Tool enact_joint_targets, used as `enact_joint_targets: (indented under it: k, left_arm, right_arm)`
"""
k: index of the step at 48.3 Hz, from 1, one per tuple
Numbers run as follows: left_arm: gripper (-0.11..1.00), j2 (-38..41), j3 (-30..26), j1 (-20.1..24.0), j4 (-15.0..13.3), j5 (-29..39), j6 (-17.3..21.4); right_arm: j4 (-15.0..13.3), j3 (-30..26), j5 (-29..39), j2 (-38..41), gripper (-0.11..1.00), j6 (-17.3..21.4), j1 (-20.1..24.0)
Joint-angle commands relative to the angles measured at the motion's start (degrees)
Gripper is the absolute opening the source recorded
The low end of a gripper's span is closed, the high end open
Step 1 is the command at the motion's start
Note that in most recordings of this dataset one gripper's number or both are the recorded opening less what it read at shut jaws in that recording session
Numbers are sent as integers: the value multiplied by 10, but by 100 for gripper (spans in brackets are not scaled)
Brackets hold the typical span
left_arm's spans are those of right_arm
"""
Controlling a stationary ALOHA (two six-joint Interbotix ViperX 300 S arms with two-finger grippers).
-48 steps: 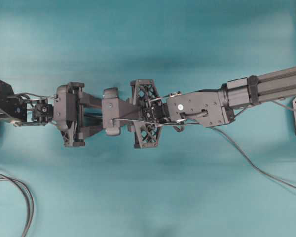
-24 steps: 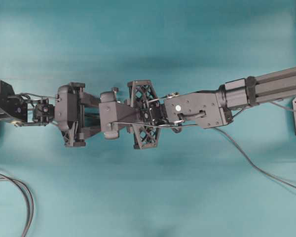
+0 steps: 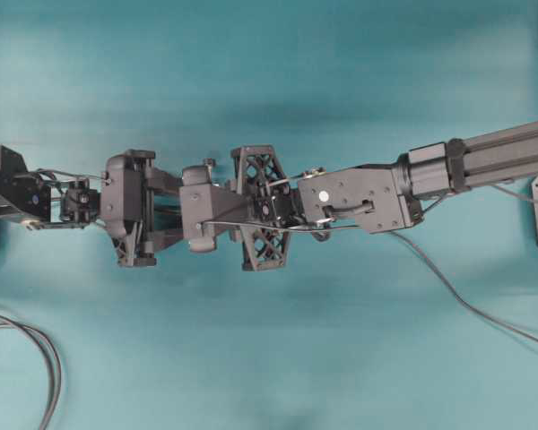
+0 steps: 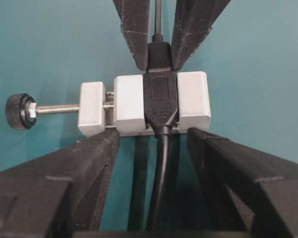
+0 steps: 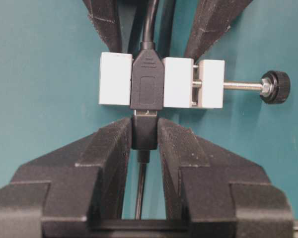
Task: Insert the USB cable into the female connector supported by the left arm.
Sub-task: 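Push the USB plug leftward into the female connector with the right gripper, then open the right gripper, release the plug, and retract right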
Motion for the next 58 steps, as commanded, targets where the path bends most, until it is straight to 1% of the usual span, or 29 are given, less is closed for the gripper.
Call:
enact_joint_targets:
  k: [1, 9, 19, 21, 22, 28, 30, 31, 34, 40, 44, 48, 53, 58]
  left_arm:
    - [66, 4, -33, -11, 4, 11, 8]
    - [66, 4, -28, -11, 4, 11, 4]
    - [66, -2, -25, -11, 4, 14, 6]
    - [66, -4, -25, -11, 5, 16, 6]
    - [66, -4, -26, -11, 4, 18, 6]
    - [66, -10, -25, -11, 4, 22, 2]
    - [66, -14, -25, -12, 4, 25, 2]
    - [66, -16, -25, -13, 4, 27, 1]
    - [66, -24, -22, -13, 4, 36, 1]
    - [66, -50, -4, -15, 3, 59, -1]
    - [66, -76, 14, -15, 1, 69, -2]
    - [66, -104, 29, -15, -1, 80, -2]
    - [66, -131, 31, -16, -1, 105, 0]
    - [66, -142, 21, -16, -1, 134, 0]
  right_arm:
    - [-3, -19, -14, -12, 21, 3, 4]
    - [-3, 0, 18, -18, 21, 7, 7]
    - [-3, 16, 15, -29, 21, 15, 7]
    - [-3, 16, 15, -29, 23, 18, 6]
    - [-3, 16, 15, -29, 26, 19, 6]
    - [-3, 14, 17, -29, 64, 29, 6]
    - [-3, 16, 18, -30, 71, 32, 6]
    - [-3, 16, 20, -32, 72, 33, 6]
    - [-3, 19, 24, -37, 69, 36, 6]
    - [-3, 42, 26, -68, 67, 41, 6]
    - [-3, 72, 28, -101, 67, 48, 6]
    - [-3, 116, 25, -144, 67, 62, 6]
    - [-3, 156, 15, -186, 67, 79, 6]
    - [-3, 187, 0, -223, 67, 103, 6]
